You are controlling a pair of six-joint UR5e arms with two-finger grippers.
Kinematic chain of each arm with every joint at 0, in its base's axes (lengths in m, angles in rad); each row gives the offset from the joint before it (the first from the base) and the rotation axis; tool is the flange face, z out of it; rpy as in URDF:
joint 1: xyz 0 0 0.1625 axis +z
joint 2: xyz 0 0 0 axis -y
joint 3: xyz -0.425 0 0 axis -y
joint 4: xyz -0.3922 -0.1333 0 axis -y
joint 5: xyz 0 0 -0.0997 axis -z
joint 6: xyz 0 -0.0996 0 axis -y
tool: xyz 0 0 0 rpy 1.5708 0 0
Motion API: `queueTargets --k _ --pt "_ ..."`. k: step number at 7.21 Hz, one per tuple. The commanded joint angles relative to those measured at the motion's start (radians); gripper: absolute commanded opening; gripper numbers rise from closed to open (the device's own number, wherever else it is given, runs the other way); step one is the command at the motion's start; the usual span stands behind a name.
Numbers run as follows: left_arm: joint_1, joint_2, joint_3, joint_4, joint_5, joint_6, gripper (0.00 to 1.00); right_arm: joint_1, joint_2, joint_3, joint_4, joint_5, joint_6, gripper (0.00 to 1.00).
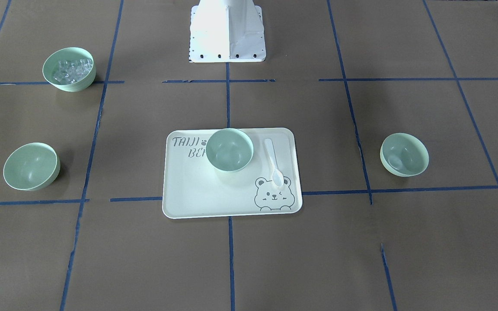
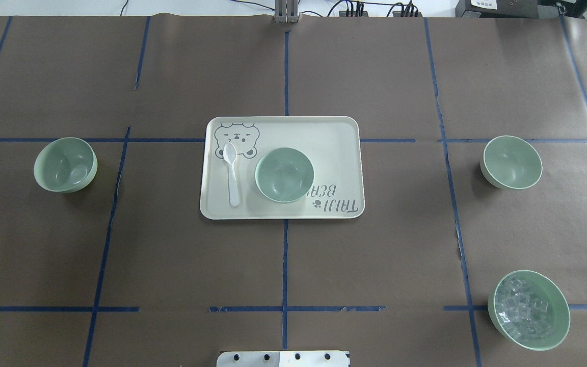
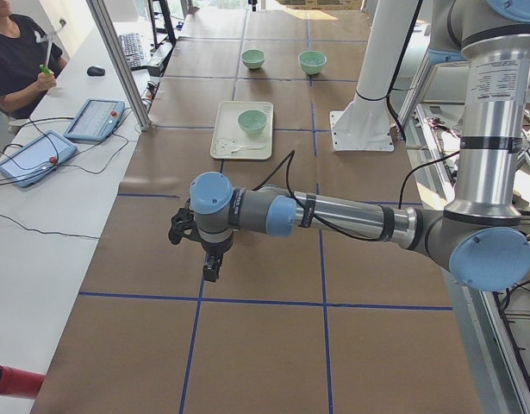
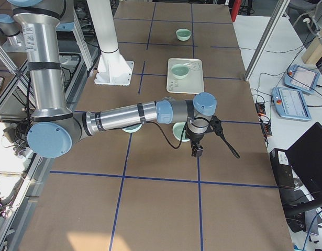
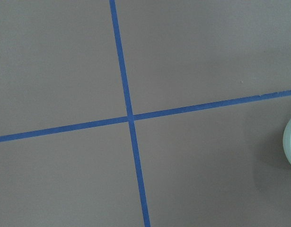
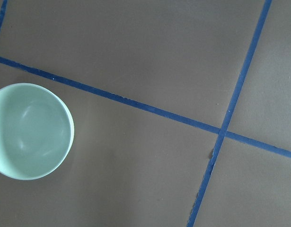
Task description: Stack green bowls together
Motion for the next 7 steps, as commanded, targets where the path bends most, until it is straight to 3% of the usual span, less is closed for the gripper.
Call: queueTargets --k 1,5,6,7 --pt "0.001 -0.005 -0.02 -0.003 0.0 0.0 1.0 0.0 -0.002 -0.004 -0.001 0.001 0.0 1.0" --pt "-0.005 0.025 -0.048 -0.01 -0.014 -0.009 1.0 -0.011 0.008 -0.044 0.001 0.01 0.007 1.0" --pt "0.002 0.025 -0.046 -0.016 -0.012 -0.006 1.0 -0.064 0.016 -0.037 0.002 0.013 0.032 1.0" --pt "0.004 0.025 -0.046 -0.048 -0.012 0.0 1.0 -0.116 0.018 -0.036 0.11 0.024 0.181 1.0"
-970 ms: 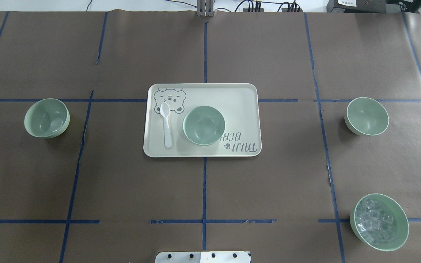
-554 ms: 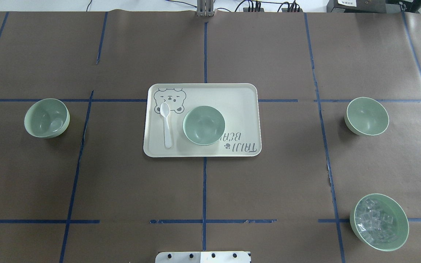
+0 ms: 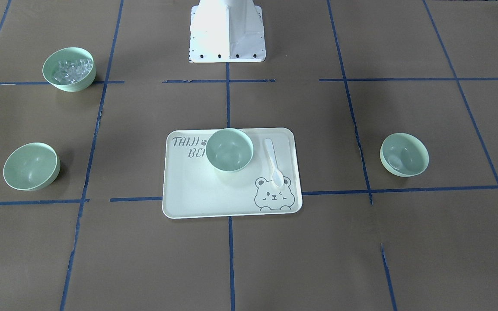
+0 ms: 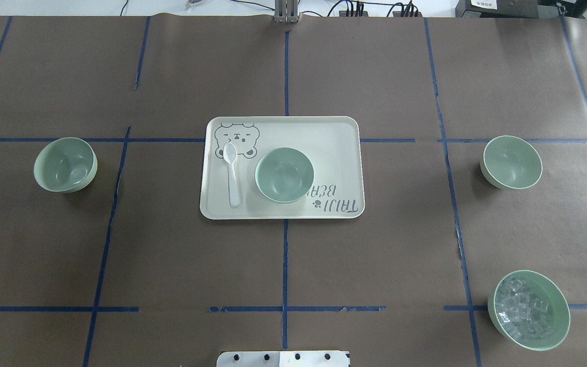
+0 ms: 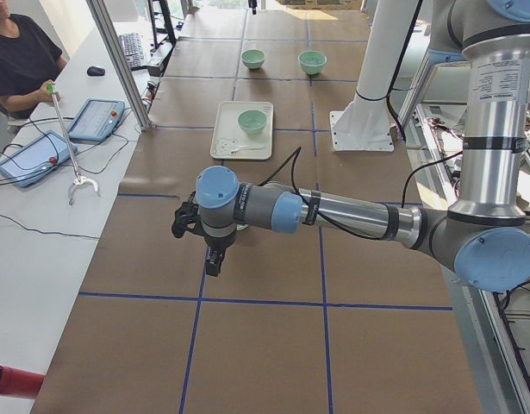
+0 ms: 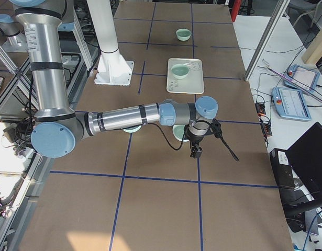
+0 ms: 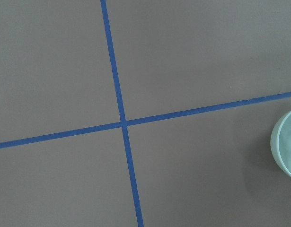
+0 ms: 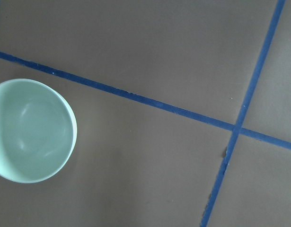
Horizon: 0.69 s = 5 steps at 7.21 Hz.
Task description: Stack green bowls together
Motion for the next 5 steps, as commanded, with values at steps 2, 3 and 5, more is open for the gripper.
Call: queueTargets --k 2,3,5 --pt "0.005 0.008 0.003 -0.067 -0.002 0.005 1.0 -0.192 -0.034 -0.118 0.538 -0.001 0.573 1.0" --pt "0.005 0.007 0.002 -0.067 -0.002 0.005 1.0 -0.243 -0.023 -0.19 0.691 -0.03 0.711 1.0" --pt "0.005 0.007 -0.001 -0.067 -0.002 0.005 1.0 -0.282 -0.023 -0.186 0.746 -0.059 0.862 0.93"
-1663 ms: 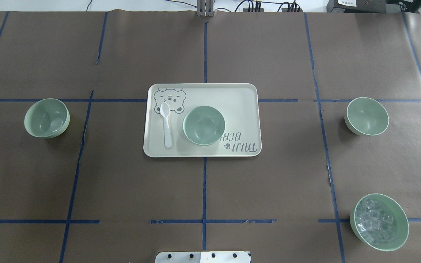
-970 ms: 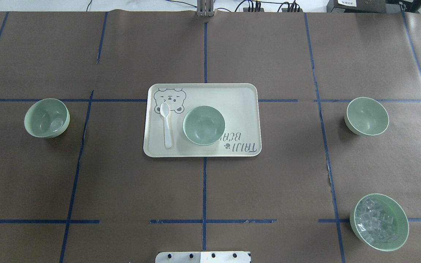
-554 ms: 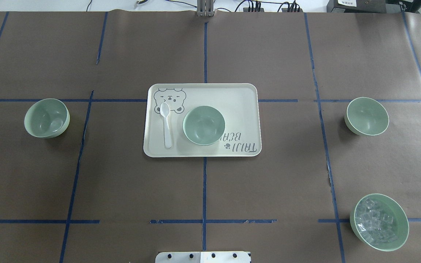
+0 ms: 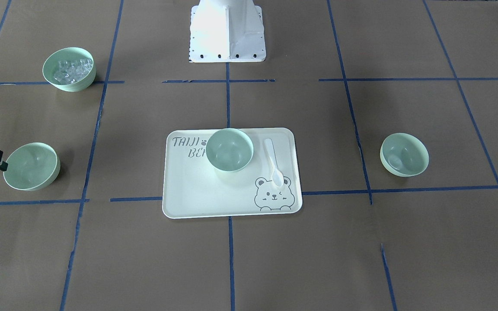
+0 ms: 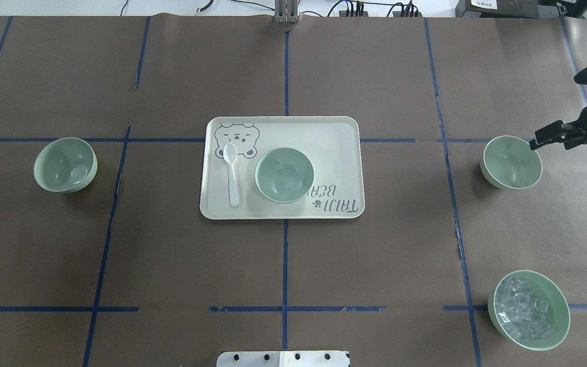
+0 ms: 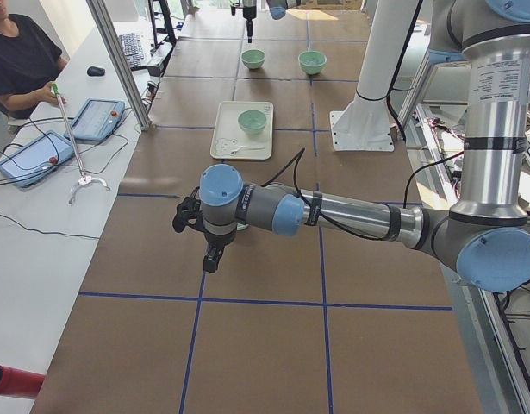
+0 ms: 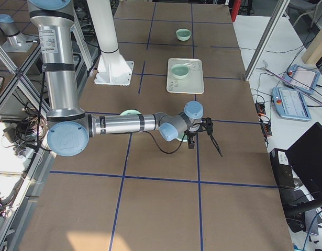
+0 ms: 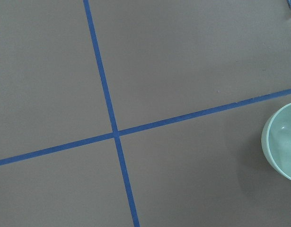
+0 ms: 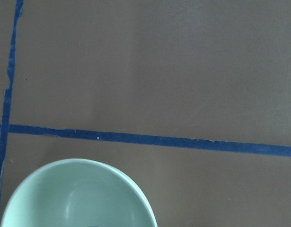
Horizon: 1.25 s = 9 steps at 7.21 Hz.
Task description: Stack green bowls together
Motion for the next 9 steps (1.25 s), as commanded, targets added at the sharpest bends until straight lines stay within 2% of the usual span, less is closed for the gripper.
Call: queueTargets --k 1,2,3,4,6,7,8,9 --pt "0.0 0.0 -0.002 -0.001 0.0 0.0 1.0 -0.047 -0.004 -0.016 0.046 -0.03 0.085 0.86" --pt "0.0 0.0 -0.003 -0.002 0.0 0.0 1.0 -0.069 -0.007 -0.022 0.044 -0.071 0.083 0.71" --pt "0.0 0.0 -0.003 -0.002 0.0 0.0 1.0 -0.08 -0.005 -0.027 0.043 -0.073 0.085 0.39" --pt "0.0 0.001 -0.003 -0.011 0.0 -0.001 1.0 -0.08 -0.008 -0.027 0.04 -0.071 0.082 0.0" --pt "0.0 0.0 -0.003 -0.013 0.0 -0.003 1.0 -0.077 -0.022 -0.005 0.041 -0.059 0.082 0.0" --pt "0.0 0.001 -0.005 -0.013 0.0 -0.005 1.0 -0.077 -0.025 0.078 0.032 -0.048 0.099 0.0" --pt "0.0 0.001 -0.009 -0.013 0.0 -0.005 1.0 -0.107 -0.009 0.176 0.03 -0.044 0.246 0.0" --pt "0.0 0.0 -0.009 -0.014 0.0 -0.006 1.0 -0.179 0.043 0.221 0.03 -0.044 0.386 0.0"
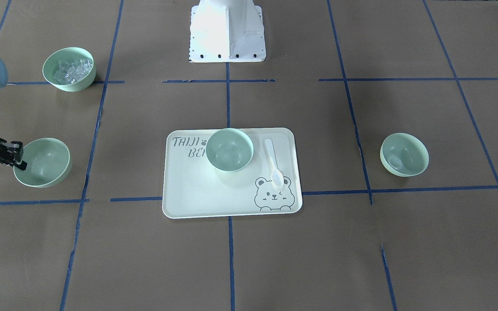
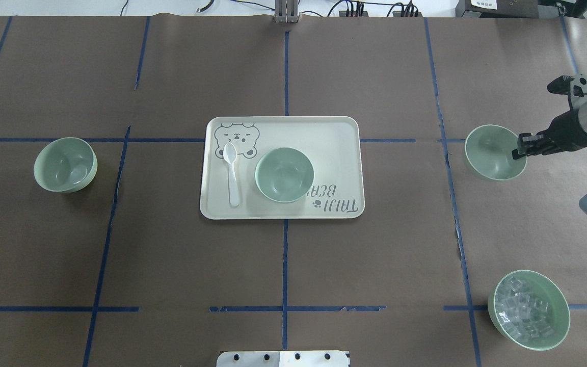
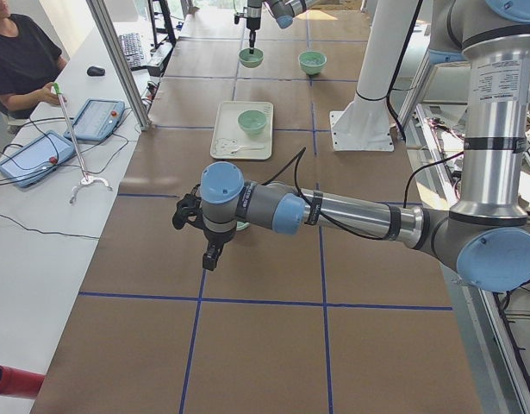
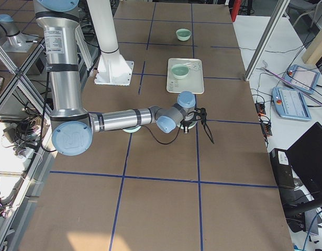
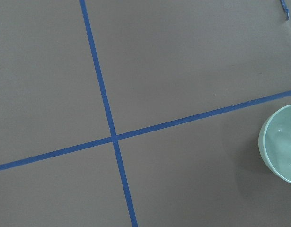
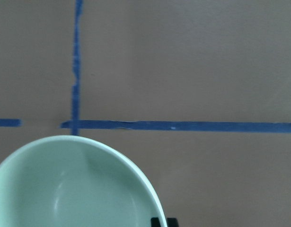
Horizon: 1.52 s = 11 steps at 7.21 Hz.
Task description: Stack green bowls together
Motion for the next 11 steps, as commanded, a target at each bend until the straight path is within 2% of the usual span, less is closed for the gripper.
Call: queueTargets --k 1,2,4,5,7,11 --pt "0.0 0.0 -0.002 -0.001 0.0 0.0 1.0 -0.143 0.168 0.076 -0.003 0.002 0.355 0.0" --pt "0.0 0.0 -0.002 -0.003 -0.001 -0.001 1.0 -0.25 0.292 0.068 -0.021 -0.018 0.53 0.0" --pt "0.0 -0.001 -0.003 -0.006 -0.002 0.003 1.0 -0.408 0.535 0.063 -0.276 -0.232 0.625 0.0" --pt "0.0 -0.001 -0.002 -0.006 -0.002 0.005 1.0 -0.429 0.56 0.063 -0.337 -0.27 0.625 0.0" --pt "0.0 -0.001 -0.002 -0.012 -0.002 0.005 1.0 -0.435 0.586 0.013 -0.339 -0.275 0.624 0.0" --pt "0.0 -0.001 -0.002 -0.018 -0.002 0.003 1.0 -0.451 0.576 -0.01 -0.339 -0.294 0.624 0.0"
